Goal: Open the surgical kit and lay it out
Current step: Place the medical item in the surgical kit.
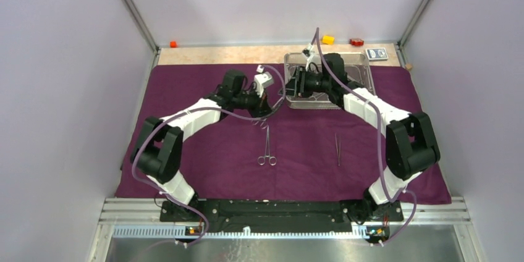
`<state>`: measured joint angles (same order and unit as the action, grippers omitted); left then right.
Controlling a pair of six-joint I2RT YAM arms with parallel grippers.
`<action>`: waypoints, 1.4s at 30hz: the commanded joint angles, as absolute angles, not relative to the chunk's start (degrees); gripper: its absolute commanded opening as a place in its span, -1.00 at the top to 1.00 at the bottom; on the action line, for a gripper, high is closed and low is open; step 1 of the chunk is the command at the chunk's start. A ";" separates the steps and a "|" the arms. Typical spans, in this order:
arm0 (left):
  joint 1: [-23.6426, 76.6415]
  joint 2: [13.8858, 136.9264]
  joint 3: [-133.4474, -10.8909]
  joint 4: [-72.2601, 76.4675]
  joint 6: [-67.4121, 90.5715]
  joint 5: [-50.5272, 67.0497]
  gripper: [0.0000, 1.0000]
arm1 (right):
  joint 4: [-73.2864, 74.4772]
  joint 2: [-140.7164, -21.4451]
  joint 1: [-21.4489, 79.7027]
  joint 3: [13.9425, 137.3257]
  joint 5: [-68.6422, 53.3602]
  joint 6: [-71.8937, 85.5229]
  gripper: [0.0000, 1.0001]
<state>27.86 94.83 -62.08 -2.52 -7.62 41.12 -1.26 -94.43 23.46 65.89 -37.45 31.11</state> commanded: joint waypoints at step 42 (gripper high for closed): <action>13.71 86.68 -21.69 31.72 44.51 43.02 0.82 | -8.18 -86.44 17.67 59.20 -36.87 11.36 -0.01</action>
<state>13.96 85.62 -22.15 29.91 43.51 44.36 -7.18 -86.80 17.76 57.43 -37.10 13.02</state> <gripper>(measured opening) 0.096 0.504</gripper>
